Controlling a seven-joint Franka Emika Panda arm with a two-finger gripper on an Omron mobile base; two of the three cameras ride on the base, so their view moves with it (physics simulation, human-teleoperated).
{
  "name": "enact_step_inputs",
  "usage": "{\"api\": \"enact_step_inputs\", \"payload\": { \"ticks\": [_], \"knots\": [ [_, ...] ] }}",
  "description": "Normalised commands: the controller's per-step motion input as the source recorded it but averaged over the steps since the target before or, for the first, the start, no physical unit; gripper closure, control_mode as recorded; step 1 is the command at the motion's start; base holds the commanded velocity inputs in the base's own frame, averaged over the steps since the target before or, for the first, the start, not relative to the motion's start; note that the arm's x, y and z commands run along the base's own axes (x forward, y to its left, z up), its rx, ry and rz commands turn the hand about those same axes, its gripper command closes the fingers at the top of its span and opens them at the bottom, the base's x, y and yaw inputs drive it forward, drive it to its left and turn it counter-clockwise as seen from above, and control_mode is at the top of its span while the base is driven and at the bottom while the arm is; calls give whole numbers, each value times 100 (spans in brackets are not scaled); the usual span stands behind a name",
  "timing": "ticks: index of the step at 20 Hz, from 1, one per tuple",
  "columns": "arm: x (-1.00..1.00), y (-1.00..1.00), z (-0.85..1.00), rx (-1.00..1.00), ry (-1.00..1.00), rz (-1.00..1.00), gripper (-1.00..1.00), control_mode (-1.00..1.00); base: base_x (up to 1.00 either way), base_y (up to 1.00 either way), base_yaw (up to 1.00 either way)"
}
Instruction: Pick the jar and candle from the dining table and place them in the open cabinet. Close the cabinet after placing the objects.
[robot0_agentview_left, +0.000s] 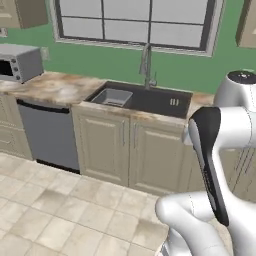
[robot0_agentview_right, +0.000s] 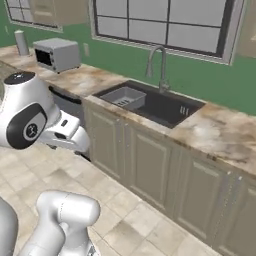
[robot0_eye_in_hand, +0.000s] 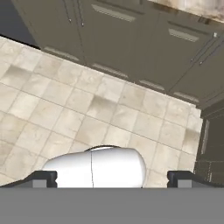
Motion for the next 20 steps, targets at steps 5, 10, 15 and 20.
{"api": "enact_step_inputs", "payload": {
  "ticks": [5, 10, 15, 20],
  "knots": [
    [0, 0, 0, 0, 0, 0, -100, 100, 26, 60, 75],
    [0, 0, 0, 0, 0, 0, -100, 100, 1, 71, 79],
    [0, 0, 0, 0, 0, 0, -100, 100, 40, 7, 76],
    [0, 0, 0, 0, 0, 0, -100, 100, 53, -19, 37]
  ]
}}
